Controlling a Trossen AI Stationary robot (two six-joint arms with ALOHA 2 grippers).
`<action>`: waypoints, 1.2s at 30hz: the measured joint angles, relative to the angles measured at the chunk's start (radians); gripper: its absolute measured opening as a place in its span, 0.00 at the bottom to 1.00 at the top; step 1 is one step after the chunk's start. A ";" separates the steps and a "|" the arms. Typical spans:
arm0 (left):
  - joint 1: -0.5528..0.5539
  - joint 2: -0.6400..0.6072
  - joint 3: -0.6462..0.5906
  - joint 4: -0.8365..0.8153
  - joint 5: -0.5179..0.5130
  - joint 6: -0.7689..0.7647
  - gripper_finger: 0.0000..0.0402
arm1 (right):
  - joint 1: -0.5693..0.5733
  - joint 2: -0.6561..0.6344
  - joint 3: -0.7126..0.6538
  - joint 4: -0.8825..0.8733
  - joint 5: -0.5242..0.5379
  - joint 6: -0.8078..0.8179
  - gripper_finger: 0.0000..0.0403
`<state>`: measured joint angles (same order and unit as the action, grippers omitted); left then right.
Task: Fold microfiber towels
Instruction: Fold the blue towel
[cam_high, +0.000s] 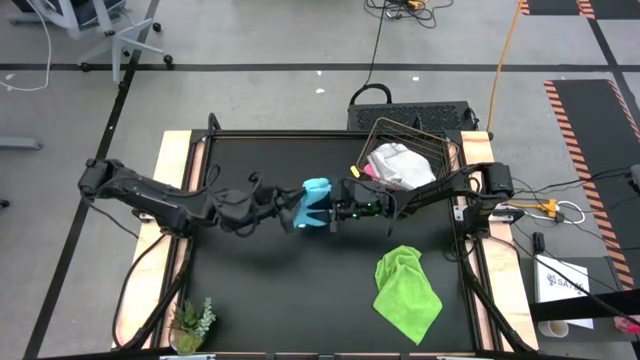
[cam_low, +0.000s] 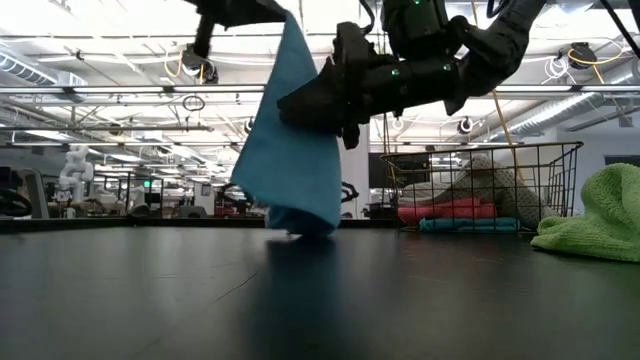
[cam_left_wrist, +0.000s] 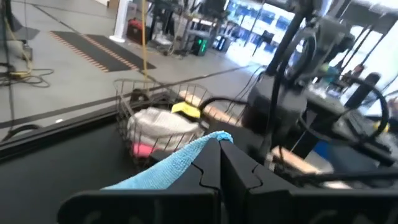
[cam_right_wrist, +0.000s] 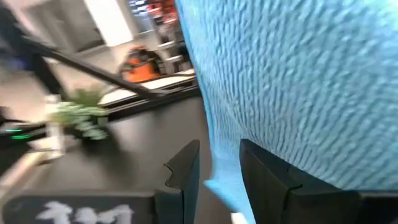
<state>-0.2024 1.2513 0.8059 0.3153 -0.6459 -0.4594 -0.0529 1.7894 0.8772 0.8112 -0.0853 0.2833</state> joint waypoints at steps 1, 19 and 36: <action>-0.015 -0.013 0.000 -0.030 -0.023 -0.010 0.00 | 0.000 -0.007 0.000 -0.007 -0.037 0.026 0.26; -0.094 0.007 0.000 -0.078 -0.478 -0.047 0.00 | 0.022 -0.337 0.000 -0.489 0.110 -0.151 0.26; 0.138 0.060 0.000 0.144 0.040 0.133 0.00 | 0.048 -0.285 0.000 -0.505 0.216 -0.194 0.26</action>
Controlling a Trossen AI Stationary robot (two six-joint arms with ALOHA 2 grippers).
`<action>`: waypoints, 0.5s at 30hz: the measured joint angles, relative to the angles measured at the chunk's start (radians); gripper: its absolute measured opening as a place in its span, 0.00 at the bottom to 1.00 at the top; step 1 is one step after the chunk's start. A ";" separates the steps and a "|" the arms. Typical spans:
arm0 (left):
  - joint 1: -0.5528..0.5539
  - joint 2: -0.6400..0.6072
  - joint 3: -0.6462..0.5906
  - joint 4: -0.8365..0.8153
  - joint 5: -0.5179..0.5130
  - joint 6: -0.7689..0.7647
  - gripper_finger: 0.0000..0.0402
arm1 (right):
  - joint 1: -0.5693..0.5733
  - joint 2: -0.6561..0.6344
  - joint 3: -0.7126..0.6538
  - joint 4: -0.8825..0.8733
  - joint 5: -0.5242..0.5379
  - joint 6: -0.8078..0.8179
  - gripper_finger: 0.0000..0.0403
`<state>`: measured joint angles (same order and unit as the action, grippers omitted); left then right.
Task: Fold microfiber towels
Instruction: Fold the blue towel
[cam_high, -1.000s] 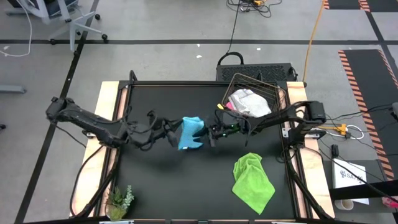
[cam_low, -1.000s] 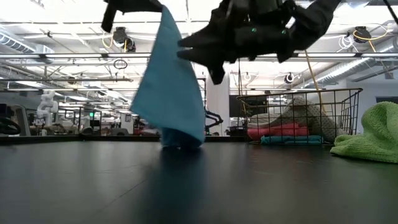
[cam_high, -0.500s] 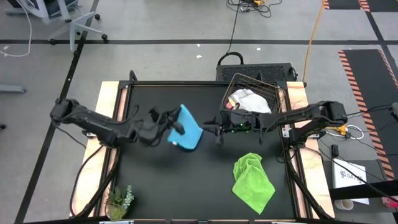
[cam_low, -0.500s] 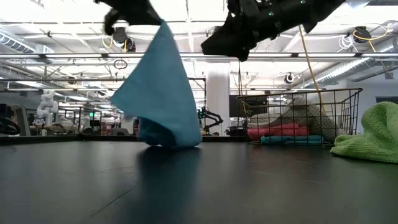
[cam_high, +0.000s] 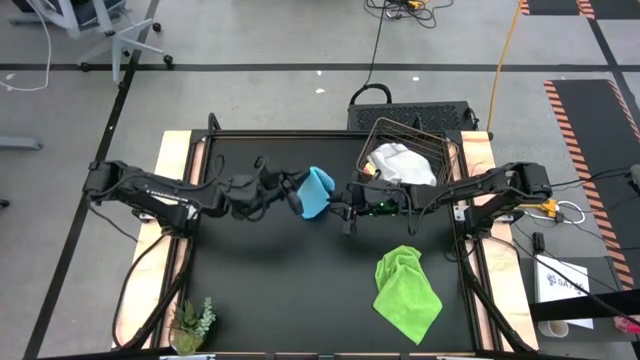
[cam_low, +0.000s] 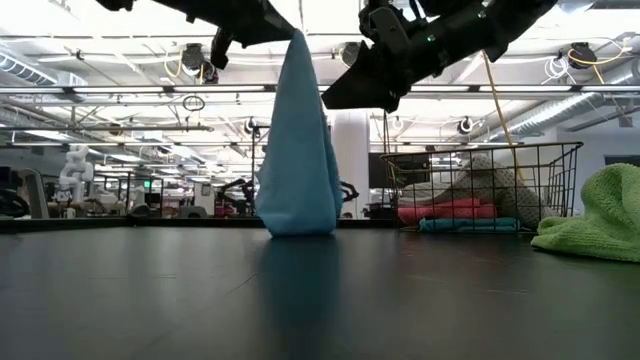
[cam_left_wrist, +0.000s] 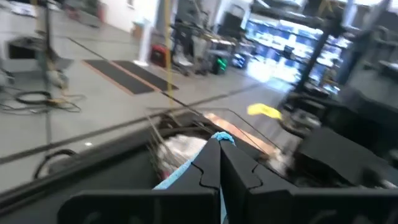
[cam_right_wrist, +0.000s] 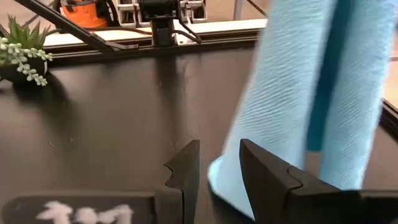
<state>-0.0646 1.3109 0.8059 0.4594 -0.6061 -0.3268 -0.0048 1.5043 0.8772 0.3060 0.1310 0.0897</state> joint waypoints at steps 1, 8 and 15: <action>-0.011 -0.001 0.000 -0.013 0.006 -0.016 0.00 | 0.000 0.000 0.000 0.000 0.000 -0.001 0.26; -0.092 -0.001 0.000 -0.084 0.041 -0.104 0.00 | -0.002 -0.001 0.000 0.003 0.000 -0.001 0.26; -0.086 -0.069 0.000 -0.068 -0.207 0.066 0.00 | -0.002 -0.001 0.000 0.003 0.000 -0.001 0.26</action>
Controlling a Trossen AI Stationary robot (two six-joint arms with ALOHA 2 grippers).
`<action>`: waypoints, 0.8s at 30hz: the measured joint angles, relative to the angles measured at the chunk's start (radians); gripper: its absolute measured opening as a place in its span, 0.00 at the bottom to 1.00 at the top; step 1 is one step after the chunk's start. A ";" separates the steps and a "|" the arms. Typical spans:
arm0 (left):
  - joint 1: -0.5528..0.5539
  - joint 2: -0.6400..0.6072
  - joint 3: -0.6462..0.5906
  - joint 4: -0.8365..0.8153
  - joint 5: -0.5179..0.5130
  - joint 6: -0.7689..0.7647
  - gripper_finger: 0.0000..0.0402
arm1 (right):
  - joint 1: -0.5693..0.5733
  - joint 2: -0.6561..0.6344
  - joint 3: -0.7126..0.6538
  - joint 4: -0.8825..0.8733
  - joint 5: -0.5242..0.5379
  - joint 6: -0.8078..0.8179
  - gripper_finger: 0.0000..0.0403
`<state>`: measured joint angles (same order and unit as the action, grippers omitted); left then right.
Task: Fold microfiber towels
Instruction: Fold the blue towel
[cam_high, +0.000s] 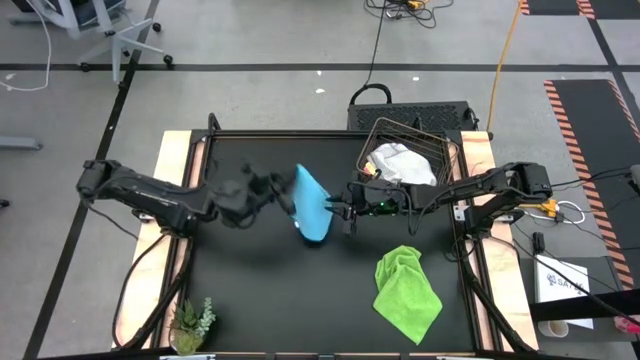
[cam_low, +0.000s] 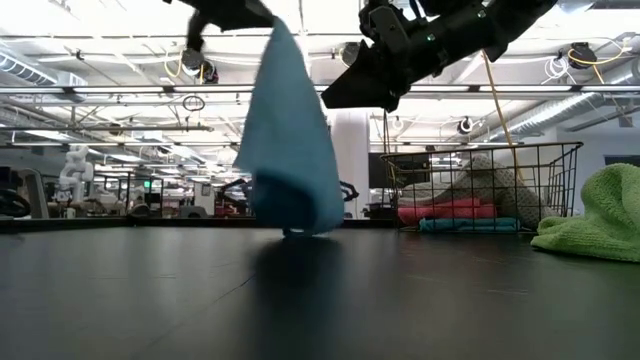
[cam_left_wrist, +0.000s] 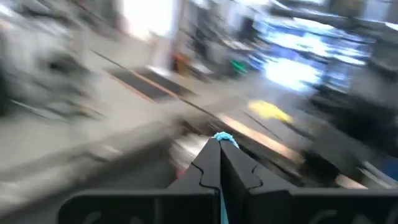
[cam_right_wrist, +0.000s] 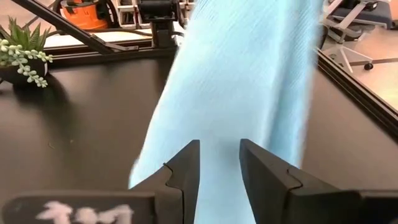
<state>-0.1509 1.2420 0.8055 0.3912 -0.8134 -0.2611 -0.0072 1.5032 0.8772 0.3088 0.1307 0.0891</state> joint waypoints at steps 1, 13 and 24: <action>0.016 -0.024 0.000 0.005 -0.048 0.062 0.00 | 0.000 0.000 0.000 0.000 0.000 0.000 0.26; 0.079 -0.183 0.038 -0.144 -0.178 0.193 0.00 | 0.000 0.000 0.000 0.003 0.000 0.003 0.26; 0.051 0.040 0.037 -0.212 0.044 -0.168 0.00 | 0.000 0.000 0.000 0.015 0.000 0.027 0.26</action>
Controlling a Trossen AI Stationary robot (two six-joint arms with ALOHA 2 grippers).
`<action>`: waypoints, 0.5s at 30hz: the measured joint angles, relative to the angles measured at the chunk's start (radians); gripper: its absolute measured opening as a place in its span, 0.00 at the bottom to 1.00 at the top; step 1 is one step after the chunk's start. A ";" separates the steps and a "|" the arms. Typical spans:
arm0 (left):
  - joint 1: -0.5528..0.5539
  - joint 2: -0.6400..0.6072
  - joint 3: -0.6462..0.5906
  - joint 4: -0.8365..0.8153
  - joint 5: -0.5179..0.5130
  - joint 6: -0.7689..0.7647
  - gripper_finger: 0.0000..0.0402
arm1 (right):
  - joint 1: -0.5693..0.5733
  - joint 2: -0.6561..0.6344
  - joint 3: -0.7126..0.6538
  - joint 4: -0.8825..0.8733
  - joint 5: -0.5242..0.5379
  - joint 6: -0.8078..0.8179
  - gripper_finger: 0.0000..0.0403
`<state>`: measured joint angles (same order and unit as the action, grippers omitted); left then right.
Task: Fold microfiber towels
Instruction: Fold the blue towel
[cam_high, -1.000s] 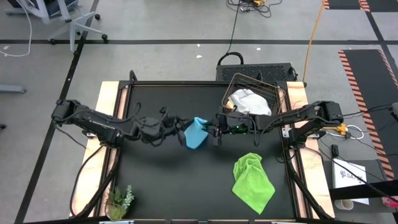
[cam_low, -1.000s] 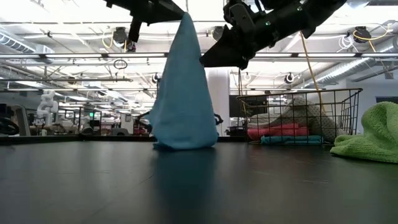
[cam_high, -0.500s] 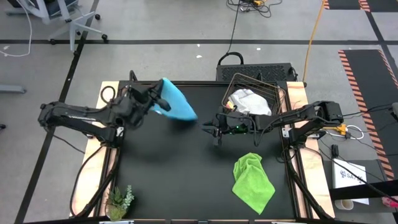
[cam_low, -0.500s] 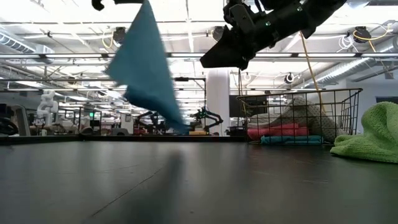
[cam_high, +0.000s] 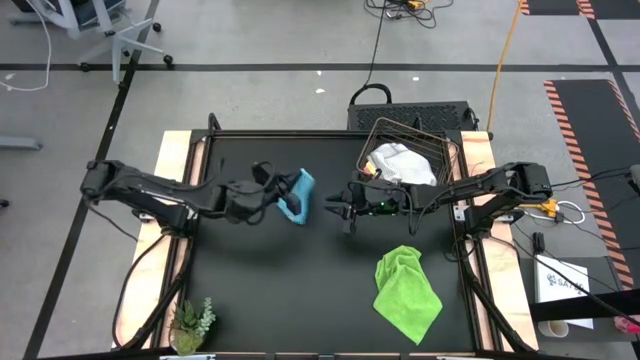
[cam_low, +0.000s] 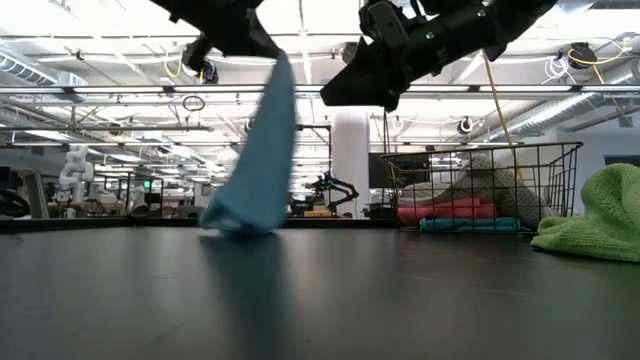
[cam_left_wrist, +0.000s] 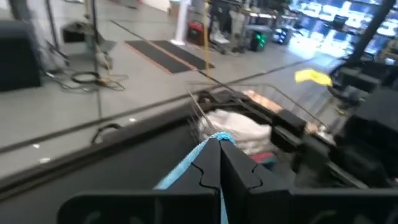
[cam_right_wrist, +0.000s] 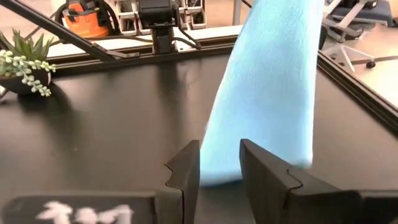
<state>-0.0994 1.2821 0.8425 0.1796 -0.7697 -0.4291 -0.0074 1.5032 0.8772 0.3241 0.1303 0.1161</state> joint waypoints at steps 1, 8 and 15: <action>0.000 0.011 0.000 0.013 0.016 0.000 0.00 | 0.000 0.000 0.000 0.000 0.000 0.008 0.26; -0.003 -0.015 0.000 0.291 0.077 0.154 0.00 | 0.000 0.000 0.000 -0.008 0.000 0.021 0.26; 0.028 -0.042 0.001 0.310 -0.024 0.286 0.00 | 0.000 0.000 0.000 -0.010 0.000 0.024 0.26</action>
<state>-0.0713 1.2400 0.8436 0.4893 -0.7935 -0.1430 -0.0074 1.5032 0.8772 0.3143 0.1301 0.1399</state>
